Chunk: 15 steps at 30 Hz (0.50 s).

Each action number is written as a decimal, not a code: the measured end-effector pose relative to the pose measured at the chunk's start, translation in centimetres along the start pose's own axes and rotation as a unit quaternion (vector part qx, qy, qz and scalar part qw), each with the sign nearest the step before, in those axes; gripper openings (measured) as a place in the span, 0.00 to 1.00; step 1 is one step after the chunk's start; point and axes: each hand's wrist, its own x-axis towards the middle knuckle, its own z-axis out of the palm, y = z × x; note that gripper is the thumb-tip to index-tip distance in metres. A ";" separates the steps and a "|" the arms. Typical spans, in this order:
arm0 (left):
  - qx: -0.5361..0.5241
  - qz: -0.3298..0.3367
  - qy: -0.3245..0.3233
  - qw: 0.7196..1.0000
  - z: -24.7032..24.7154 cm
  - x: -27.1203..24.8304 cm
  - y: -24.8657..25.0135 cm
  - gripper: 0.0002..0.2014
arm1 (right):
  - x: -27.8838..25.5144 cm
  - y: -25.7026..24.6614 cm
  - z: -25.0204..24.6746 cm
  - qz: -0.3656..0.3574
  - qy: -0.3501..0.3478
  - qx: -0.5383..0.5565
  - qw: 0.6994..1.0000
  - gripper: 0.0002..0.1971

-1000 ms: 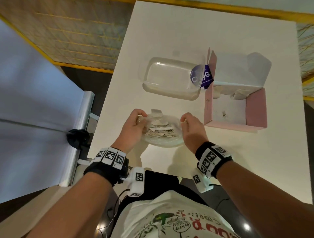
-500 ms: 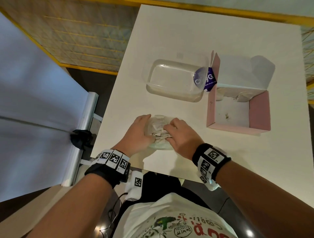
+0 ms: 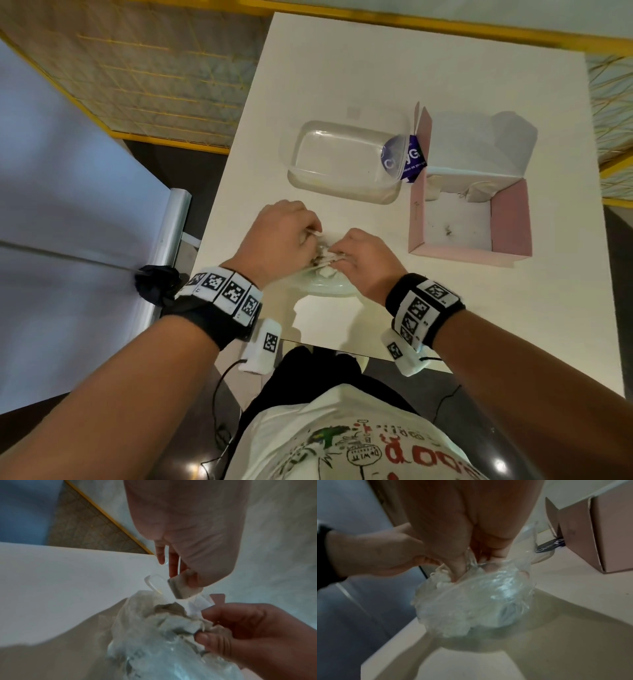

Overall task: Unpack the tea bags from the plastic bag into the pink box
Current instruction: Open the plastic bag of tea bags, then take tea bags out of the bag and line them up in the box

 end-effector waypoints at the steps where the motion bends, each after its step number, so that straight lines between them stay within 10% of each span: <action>1: -0.020 0.007 -0.013 1.000 -0.4 -0.4 0.4 0.11 | 0.0 -0.2 -0.4 -0.001 0.020 0.027 0.999 0.10; 10: -0.017 -0.080 -0.229 0.970 0.4 -1.4 0.6 0.17 | 0.3 -1.8 -3.8 -0.016 0.078 0.064 0.995 0.05; 15: -0.137 -0.086 -0.093 0.982 -1.1 -1.3 1.2 0.40 | 0.1 -3.0 -6.3 0.020 0.029 0.153 0.988 0.04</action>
